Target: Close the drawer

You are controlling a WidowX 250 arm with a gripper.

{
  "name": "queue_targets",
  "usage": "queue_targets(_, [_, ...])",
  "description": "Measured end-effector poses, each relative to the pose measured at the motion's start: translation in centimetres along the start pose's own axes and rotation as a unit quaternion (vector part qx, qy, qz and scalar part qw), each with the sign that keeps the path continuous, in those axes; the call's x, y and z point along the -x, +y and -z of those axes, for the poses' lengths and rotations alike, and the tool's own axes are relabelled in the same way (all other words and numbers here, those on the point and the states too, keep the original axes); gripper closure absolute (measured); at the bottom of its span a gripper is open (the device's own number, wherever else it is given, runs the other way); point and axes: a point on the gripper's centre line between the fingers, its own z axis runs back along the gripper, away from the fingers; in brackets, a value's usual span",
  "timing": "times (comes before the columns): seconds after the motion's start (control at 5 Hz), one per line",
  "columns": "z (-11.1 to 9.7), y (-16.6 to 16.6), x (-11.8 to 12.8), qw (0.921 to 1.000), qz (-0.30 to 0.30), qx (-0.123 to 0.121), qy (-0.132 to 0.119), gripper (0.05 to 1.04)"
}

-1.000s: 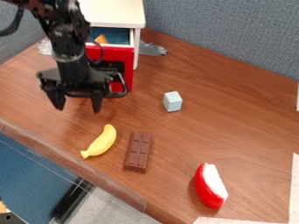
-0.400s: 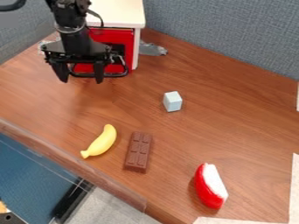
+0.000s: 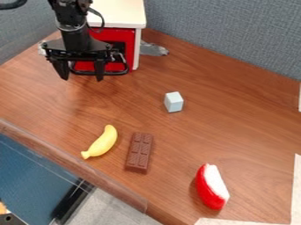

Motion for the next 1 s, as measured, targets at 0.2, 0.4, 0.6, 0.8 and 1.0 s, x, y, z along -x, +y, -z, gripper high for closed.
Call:
queue_targets(0.2, [-0.1, 0.1, 0.4, 0.9999, -0.004, 0.006, 0.011, 0.082])
queue_targets(0.4, [-1.9, 0.6, 2.3, 0.9993, 0.016, 0.016, 0.031, 0.082])
queue_targets(0.6, [-4.8, 1.5, 4.0, 0.9987, 0.031, 0.023, 0.033, 0.082])
queue_targets(0.8, [-7.2, 2.7, 5.0, 0.9981, 0.058, -0.008, 0.021, 0.082])
queue_targets(1.0, [-9.7, 3.4, 6.0, 0.9951, 0.095, -0.030, -0.002, 0.082])
